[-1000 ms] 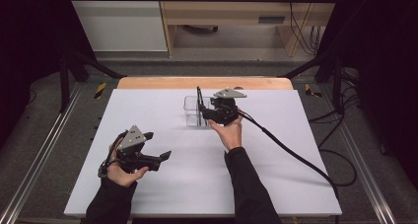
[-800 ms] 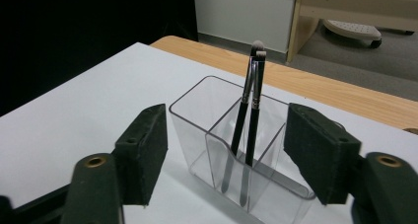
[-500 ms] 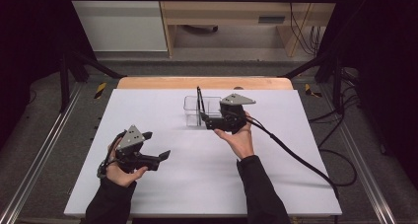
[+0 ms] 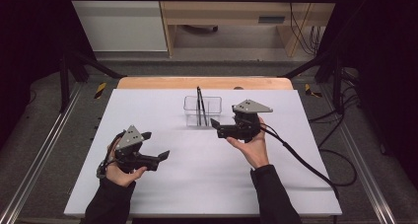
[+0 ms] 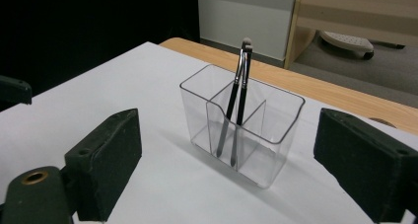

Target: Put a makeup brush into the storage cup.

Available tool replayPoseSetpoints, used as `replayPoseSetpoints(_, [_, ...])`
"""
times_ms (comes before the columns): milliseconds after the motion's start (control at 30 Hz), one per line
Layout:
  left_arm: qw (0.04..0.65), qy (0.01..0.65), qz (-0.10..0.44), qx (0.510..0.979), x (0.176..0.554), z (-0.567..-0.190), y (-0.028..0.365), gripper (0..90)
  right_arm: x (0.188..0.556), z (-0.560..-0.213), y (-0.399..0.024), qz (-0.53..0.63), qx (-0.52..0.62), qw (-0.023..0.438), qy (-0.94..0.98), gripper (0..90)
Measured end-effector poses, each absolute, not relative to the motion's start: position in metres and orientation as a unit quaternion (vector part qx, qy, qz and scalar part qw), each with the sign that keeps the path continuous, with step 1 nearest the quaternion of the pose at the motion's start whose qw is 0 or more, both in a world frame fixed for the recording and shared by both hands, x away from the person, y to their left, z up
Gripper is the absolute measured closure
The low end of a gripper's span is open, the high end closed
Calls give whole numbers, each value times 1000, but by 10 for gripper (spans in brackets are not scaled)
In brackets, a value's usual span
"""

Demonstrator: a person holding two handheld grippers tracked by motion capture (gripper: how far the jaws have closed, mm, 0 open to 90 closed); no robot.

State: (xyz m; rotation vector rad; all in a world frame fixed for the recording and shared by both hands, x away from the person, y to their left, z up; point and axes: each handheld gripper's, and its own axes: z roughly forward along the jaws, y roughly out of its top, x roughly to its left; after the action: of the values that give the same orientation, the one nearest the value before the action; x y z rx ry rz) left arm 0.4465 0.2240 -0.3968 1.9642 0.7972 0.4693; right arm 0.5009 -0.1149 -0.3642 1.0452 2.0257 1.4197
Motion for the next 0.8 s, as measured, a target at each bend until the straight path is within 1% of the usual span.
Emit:
replayPoseSetpoints(333, [468, 329, 190, 798, 447, -398, 228, 69, 480, -366, -135, 525, 374, 222, 732, 90])
replayPoseSetpoints(800, [471, 333, 190, 795, 446, -400, 231, 68, 459, -377, -163, 533, 372, 221, 727, 95])
